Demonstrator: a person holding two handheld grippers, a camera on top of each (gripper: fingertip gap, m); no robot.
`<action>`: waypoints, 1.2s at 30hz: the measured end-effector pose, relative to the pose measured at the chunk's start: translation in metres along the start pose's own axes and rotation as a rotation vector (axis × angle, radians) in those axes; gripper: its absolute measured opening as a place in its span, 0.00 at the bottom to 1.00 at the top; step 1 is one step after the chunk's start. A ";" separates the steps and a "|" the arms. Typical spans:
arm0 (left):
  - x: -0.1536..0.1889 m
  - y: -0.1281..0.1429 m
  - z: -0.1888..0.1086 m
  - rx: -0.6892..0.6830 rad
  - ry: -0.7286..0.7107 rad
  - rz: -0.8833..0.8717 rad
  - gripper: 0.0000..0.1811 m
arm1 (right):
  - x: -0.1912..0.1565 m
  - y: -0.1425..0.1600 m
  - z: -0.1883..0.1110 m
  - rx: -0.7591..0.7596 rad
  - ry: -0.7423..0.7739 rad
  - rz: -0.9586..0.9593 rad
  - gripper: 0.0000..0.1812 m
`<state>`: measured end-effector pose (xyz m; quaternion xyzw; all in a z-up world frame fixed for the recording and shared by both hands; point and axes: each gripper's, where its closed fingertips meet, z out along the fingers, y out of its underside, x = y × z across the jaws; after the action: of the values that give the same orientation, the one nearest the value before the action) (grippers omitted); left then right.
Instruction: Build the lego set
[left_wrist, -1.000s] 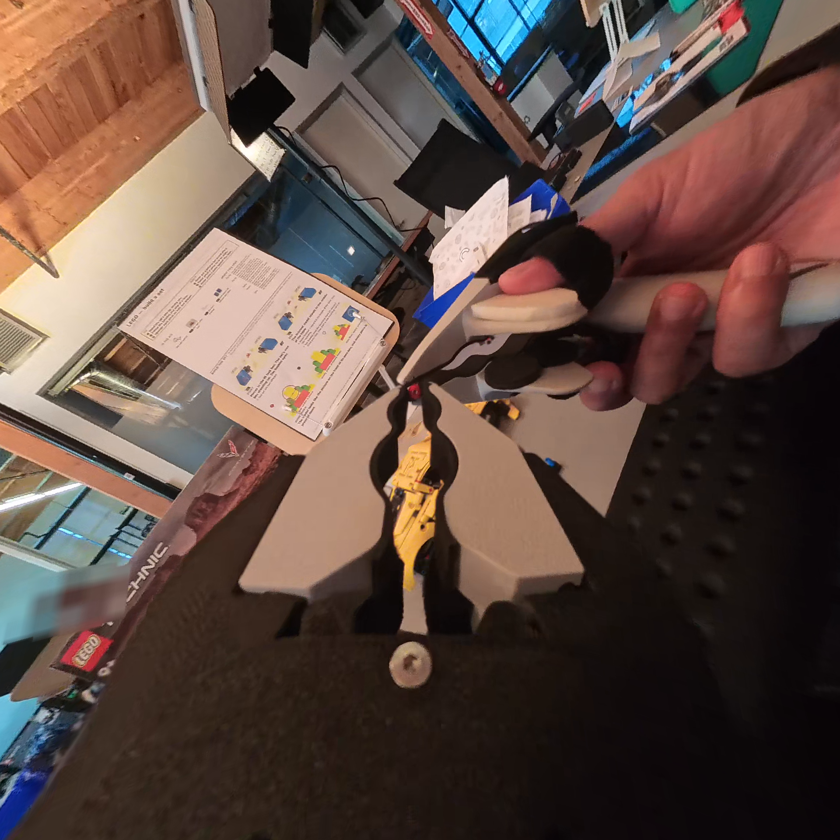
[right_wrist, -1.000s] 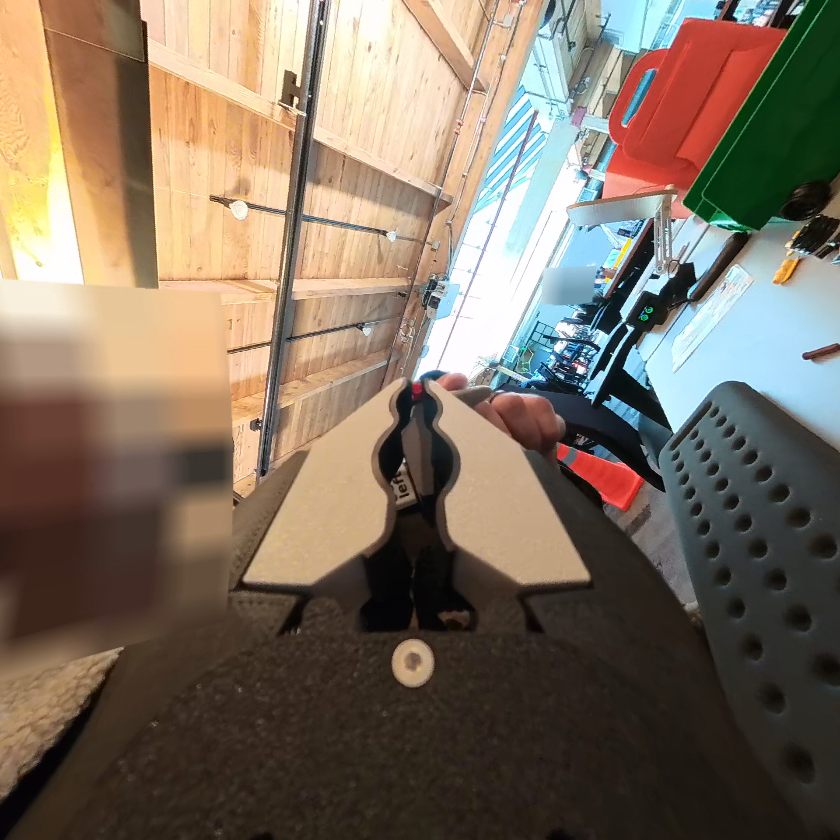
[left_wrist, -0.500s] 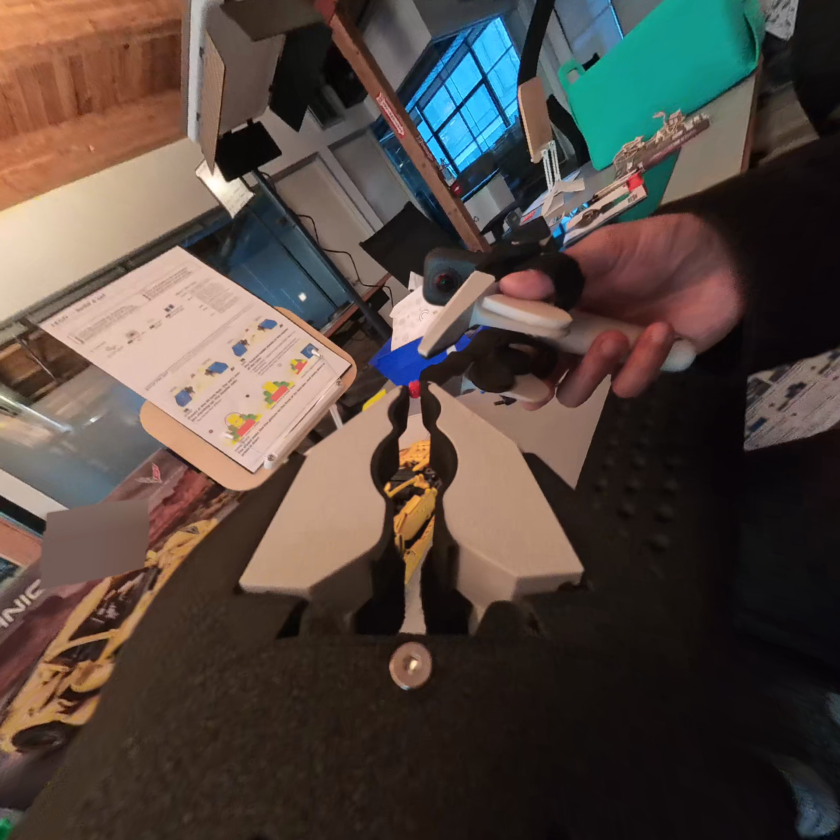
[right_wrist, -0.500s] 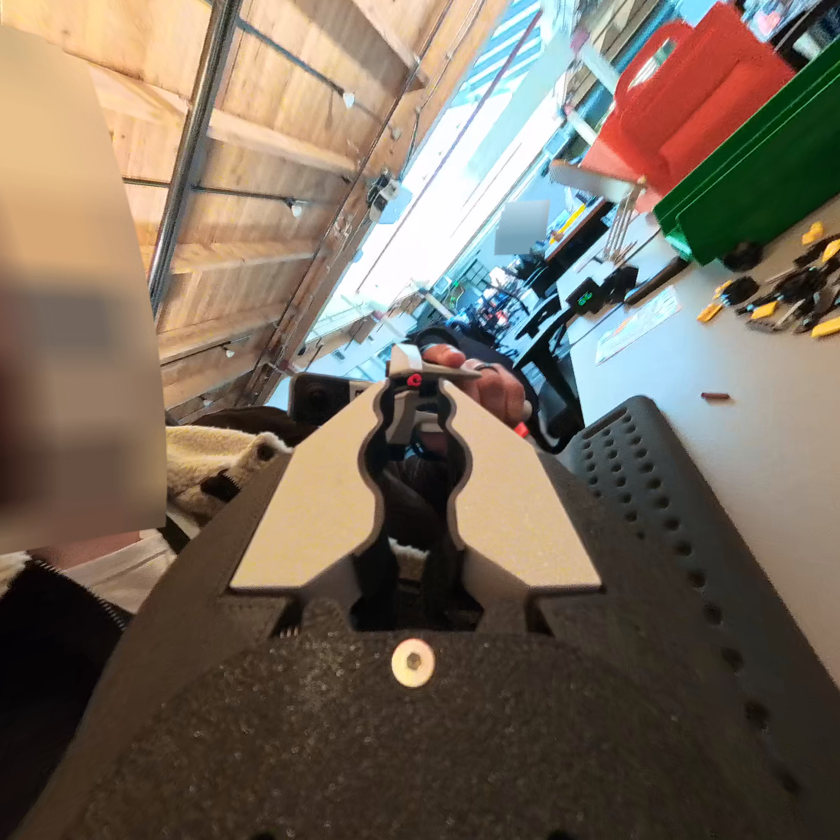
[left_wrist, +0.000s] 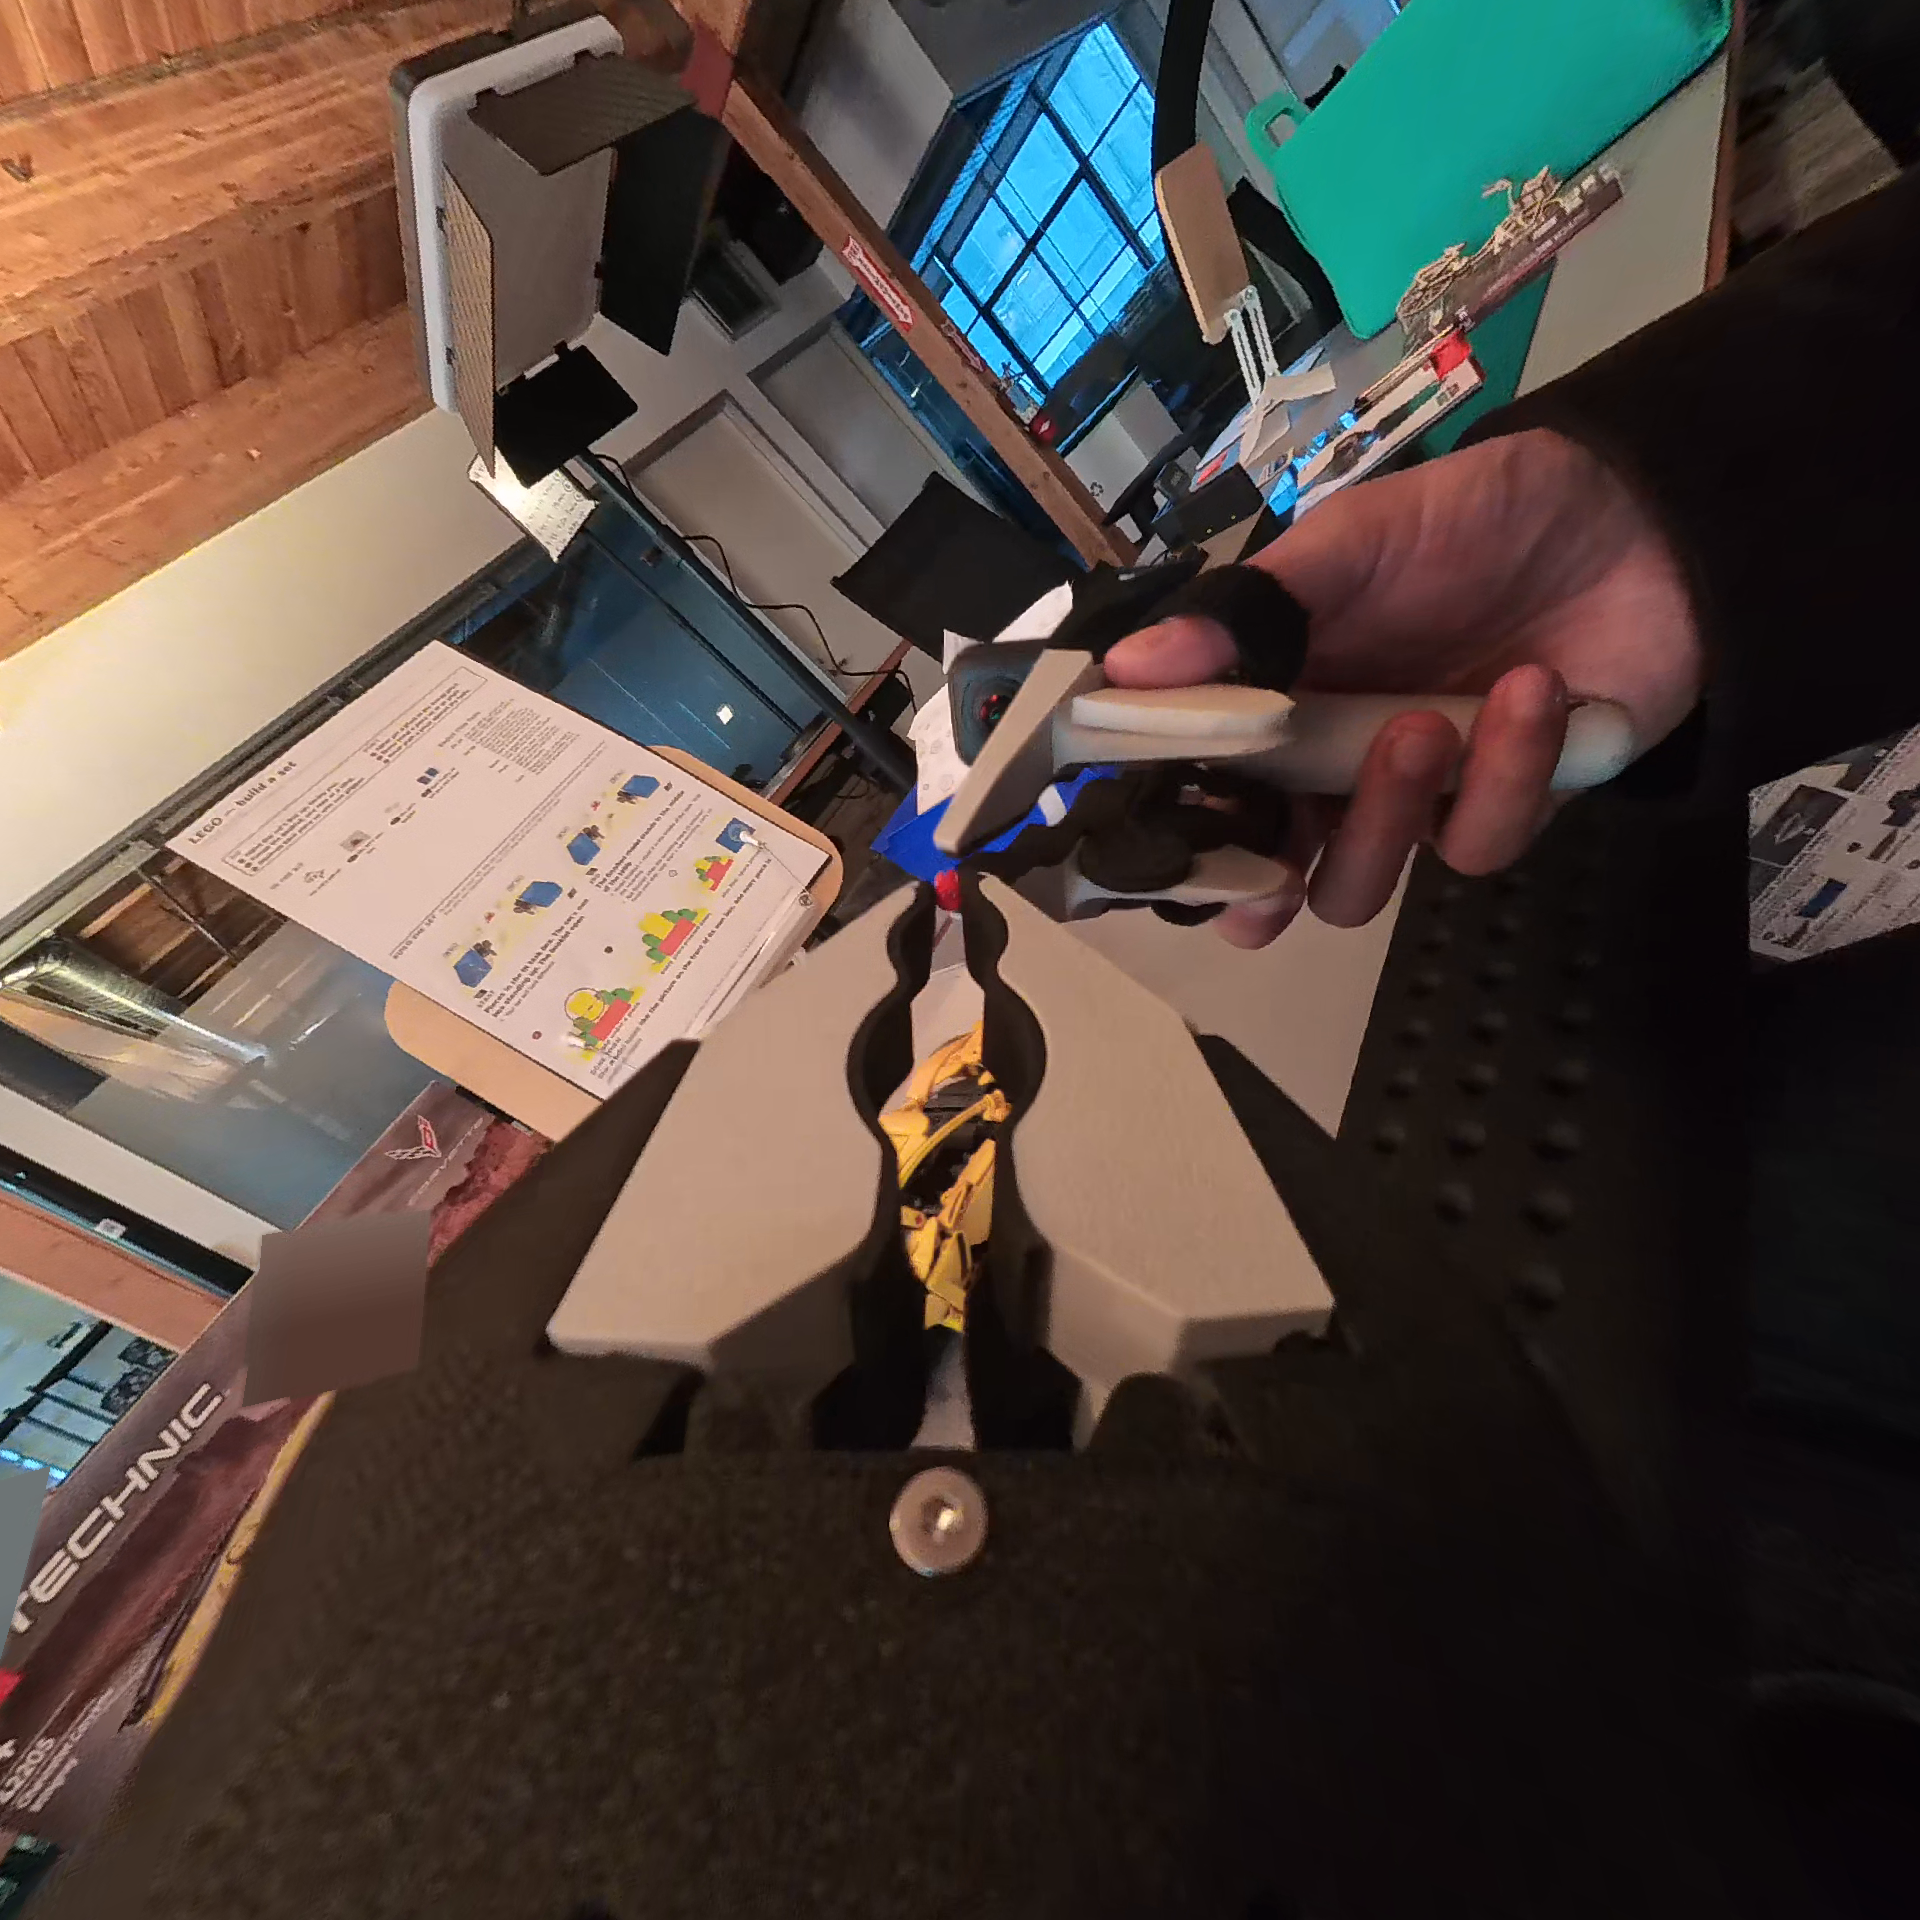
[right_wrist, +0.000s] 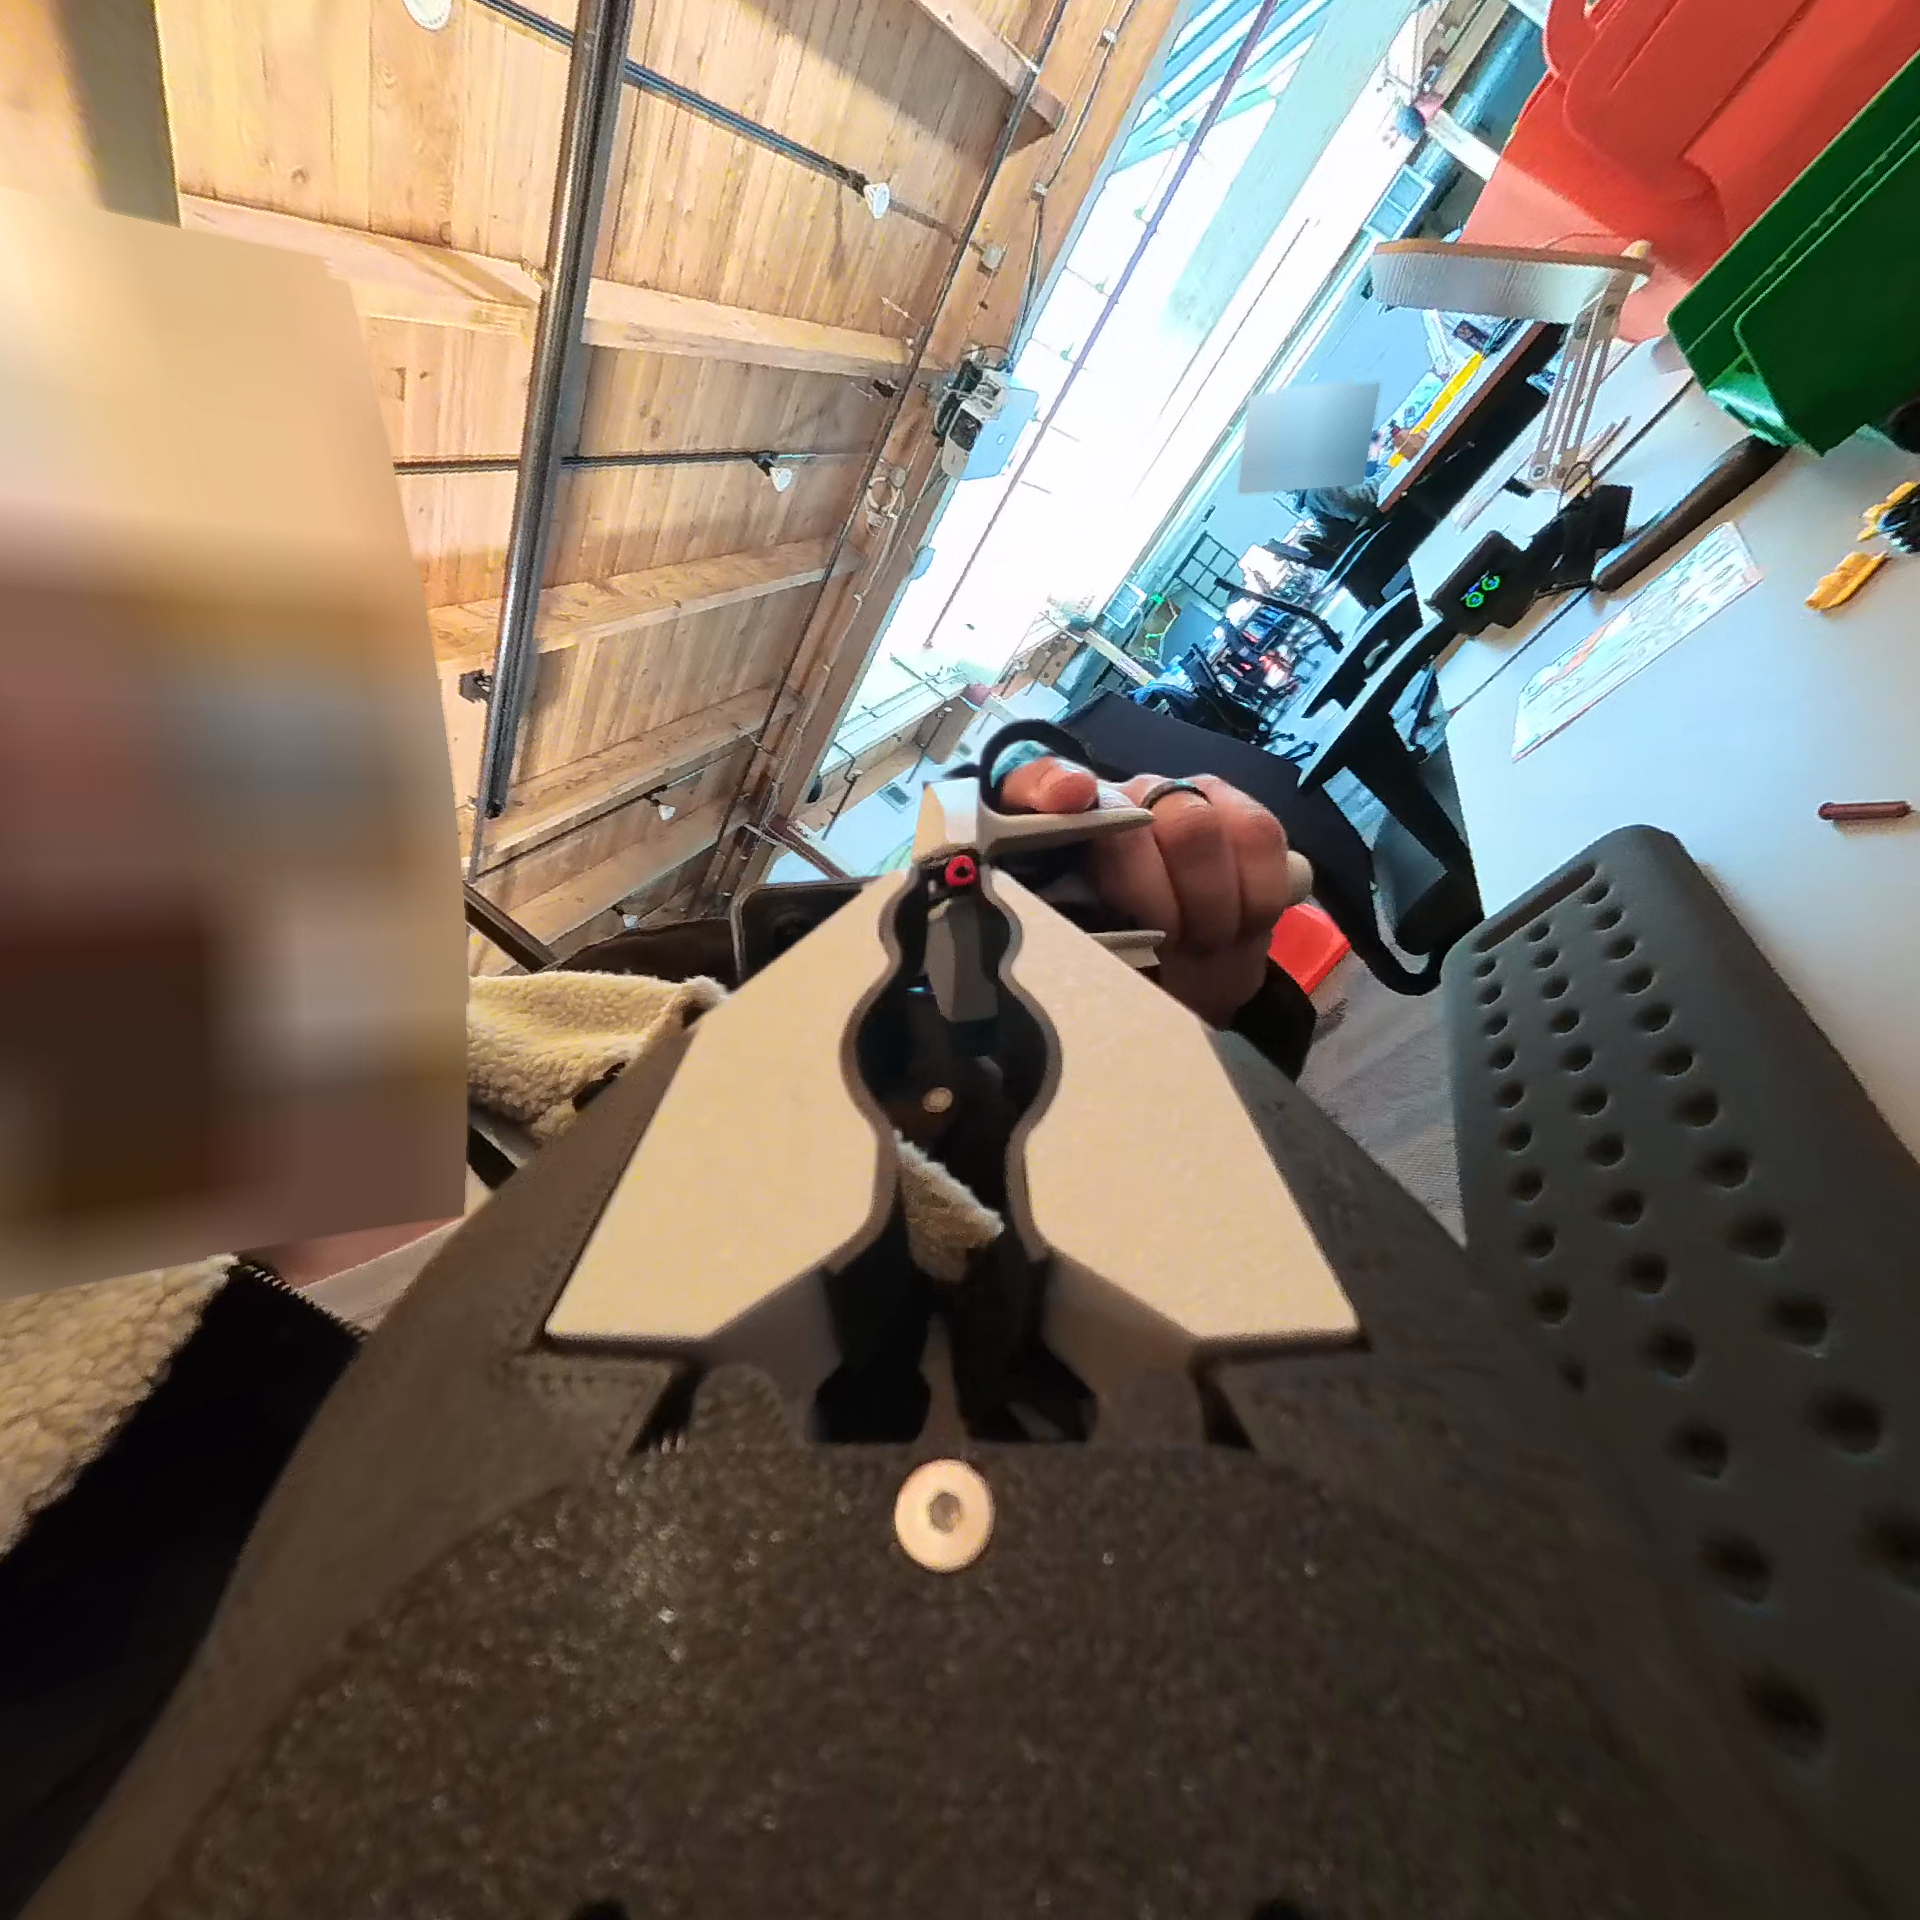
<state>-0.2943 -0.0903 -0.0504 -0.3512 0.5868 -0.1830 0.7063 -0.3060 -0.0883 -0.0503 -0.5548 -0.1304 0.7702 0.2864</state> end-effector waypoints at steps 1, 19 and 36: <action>0.001 -0.001 0.000 0.002 0.005 0.007 0.02 | 0.000 0.000 0.000 0.001 -0.007 0.007 0.03; 0.005 0.003 0.001 -0.018 0.064 -0.127 0.03 | 0.004 0.001 -0.003 -0.003 0.018 0.012 0.01; 0.001 0.051 0.016 -0.108 0.223 -0.426 0.02 | 0.042 -0.031 -0.075 -0.120 0.530 -0.537 0.09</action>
<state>-0.2866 -0.0516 -0.0859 -0.4819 0.5828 -0.3340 0.5627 -0.2364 -0.0473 -0.0930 -0.6968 -0.2374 0.4883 0.4687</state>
